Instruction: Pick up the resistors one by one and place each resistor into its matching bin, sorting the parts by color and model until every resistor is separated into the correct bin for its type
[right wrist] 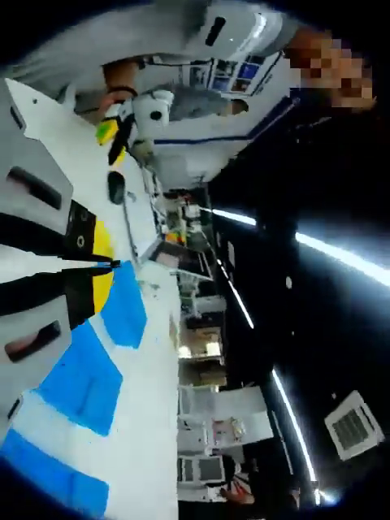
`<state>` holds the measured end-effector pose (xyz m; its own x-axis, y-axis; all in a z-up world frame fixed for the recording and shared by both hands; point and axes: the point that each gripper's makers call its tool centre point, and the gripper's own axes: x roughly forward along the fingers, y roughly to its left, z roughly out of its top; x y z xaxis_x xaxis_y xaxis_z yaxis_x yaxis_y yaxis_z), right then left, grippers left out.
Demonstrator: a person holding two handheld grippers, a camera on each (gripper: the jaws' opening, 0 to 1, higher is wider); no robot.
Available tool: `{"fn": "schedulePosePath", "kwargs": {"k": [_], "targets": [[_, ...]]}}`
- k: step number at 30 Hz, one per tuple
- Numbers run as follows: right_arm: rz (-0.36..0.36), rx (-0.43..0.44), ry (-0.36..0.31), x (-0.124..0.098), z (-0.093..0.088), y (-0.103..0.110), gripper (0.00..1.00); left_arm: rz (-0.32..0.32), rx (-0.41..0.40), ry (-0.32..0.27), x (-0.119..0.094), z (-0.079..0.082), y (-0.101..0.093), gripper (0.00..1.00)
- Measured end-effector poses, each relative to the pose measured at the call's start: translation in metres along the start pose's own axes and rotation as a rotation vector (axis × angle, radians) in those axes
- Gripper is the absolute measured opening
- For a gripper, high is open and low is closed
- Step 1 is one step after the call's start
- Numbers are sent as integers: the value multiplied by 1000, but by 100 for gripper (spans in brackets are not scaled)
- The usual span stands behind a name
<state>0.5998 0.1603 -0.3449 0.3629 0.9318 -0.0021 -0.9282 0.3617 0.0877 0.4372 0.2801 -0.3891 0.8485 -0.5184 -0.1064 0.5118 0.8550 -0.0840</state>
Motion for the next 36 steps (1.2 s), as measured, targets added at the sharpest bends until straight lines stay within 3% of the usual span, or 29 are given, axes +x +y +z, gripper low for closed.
{"fn": "schedulePosePath", "kwargs": {"k": [3,5,8,15,17,18,19,21,29,32,36], "targets": [[-130,-84,-29,7,9,-28,6,7,-1,-10,0,5,1,28],[-232,-66,-26,7,10,-49,6,12,1,-15,0,7,2,28],[-219,-34,-53,11,9,-57,6,18,5,-20,1,10,5,28],[-275,-90,41,12,-9,-70,8,40,11,-28,-7,14,10,28],[-326,-98,67,11,-14,-83,24,49,4,-15,-8,12,12,29],[-339,-89,66,12,-15,-87,39,56,3,-10,-8,11,14,30],[-346,-71,73,12,-18,-89,44,57,6,-1,-9,11,16,31],[-319,-35,43,12,-15,-87,36,51,30,2,-9,14,16,31],[-331,-102,35,3,-3,-80,36,43,89,-9,-11,30,17,31],[-325,-117,38,-1,0,-77,36,45,84,-14,-11,29,15,31],[-298,-134,31,-11,5,-56,34,31,74,8,-13,20,8,31]]}}
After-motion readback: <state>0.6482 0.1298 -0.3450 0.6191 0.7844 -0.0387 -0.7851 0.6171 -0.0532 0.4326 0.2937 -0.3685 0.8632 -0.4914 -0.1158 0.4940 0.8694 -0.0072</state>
